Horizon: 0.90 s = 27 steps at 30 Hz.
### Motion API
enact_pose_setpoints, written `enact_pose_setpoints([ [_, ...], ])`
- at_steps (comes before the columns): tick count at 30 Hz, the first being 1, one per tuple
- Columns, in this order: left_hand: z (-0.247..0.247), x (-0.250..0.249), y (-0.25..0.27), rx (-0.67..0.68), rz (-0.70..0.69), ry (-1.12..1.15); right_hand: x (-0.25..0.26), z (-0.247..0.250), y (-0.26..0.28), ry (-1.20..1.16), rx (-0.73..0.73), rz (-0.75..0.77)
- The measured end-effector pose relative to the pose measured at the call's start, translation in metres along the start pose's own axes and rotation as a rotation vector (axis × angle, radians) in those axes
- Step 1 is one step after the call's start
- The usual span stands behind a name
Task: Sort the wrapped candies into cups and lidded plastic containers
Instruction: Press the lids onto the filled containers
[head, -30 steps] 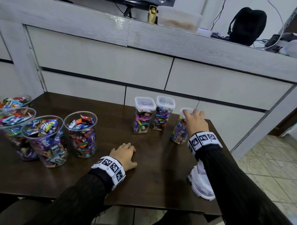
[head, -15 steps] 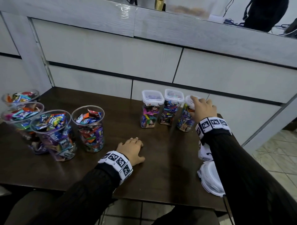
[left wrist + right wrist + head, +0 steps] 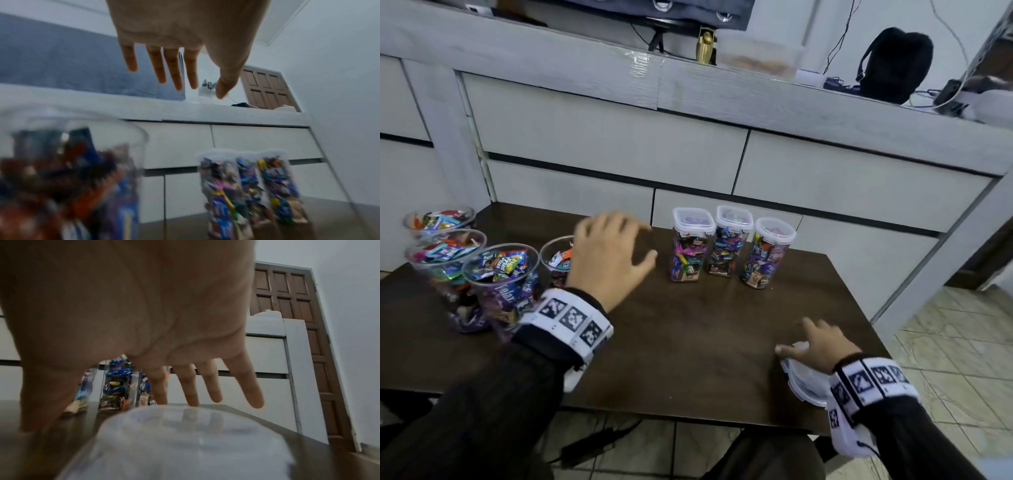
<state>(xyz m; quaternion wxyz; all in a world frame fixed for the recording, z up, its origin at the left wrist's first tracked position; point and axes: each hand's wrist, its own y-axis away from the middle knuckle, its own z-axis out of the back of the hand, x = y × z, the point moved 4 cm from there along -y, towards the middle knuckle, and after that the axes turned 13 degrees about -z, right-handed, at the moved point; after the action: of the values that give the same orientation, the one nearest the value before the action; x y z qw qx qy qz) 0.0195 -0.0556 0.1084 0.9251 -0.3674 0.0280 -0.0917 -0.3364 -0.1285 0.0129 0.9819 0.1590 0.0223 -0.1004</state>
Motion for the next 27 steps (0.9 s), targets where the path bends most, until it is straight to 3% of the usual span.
enact_pose_setpoints([
  [3, 0.009, 0.031, -0.011, 0.138, 0.178, -0.136, -0.012, -0.018, 0.011, 0.036, 0.037, -0.061],
  [7, -0.004, 0.067, -0.006, 0.511, 0.433, -0.177, -0.017, -0.02, 0.016, 0.019, 0.056, -0.07],
  [11, -0.023, 0.079, 0.005, 0.754, 0.462, -0.241, -0.015, -0.018, 0.017, 0.036, 0.069, -0.041],
  [13, -0.028, 0.077, 0.006, 0.759, 0.414, -0.301, -0.014, -0.016, 0.017, 0.045, 0.042, -0.034],
  [17, -0.031, 0.062, 0.005, 0.631, 0.294, -0.305, -0.011, 0.001, 0.013, -0.01, -0.069, -0.047],
  [21, -0.037, 0.034, 0.007, 0.502, 0.155, -0.159, -0.002, 0.034, 0.012, -0.071, -0.21, -0.023],
  [27, -0.048, -0.029, -0.002, 0.455, -0.004, 0.192, 0.036, 0.082, 0.033, -0.14, -0.294, 0.219],
])
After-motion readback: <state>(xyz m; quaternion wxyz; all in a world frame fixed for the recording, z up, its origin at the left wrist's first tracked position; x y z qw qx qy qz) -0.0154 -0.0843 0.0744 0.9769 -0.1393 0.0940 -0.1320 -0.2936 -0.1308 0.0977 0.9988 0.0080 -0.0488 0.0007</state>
